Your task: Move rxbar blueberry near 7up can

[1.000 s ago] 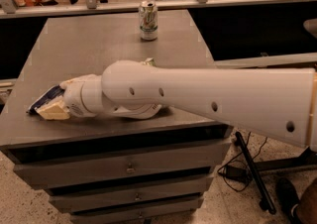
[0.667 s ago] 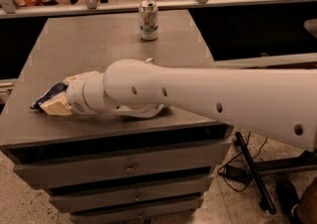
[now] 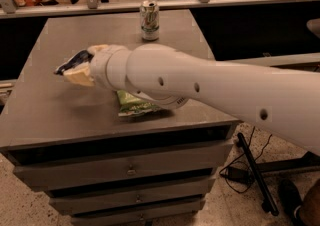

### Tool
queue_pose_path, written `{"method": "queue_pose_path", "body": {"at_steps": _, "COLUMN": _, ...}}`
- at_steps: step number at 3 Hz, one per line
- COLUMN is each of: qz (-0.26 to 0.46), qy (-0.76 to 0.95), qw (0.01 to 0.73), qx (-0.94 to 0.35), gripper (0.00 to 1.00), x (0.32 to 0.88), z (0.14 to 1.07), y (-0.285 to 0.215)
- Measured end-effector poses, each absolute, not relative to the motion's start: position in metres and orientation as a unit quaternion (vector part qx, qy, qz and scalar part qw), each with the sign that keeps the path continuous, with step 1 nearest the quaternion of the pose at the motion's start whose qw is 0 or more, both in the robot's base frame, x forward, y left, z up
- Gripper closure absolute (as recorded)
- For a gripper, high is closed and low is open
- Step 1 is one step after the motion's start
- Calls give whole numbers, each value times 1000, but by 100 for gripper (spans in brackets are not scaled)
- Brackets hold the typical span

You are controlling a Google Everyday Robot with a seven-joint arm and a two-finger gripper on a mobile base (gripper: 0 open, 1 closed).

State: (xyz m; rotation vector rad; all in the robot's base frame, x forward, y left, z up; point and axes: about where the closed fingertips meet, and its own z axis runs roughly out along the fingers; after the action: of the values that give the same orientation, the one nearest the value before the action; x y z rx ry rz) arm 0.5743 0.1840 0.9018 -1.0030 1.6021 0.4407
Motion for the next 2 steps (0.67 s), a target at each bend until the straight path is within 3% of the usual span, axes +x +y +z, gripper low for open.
{"method": "queue_pose_path", "body": {"at_steps": 2, "qz": 81, "qy": 722, "qw": 593, "qx": -347, "gripper": 100, "x": 629, "z": 902, "y": 67}}
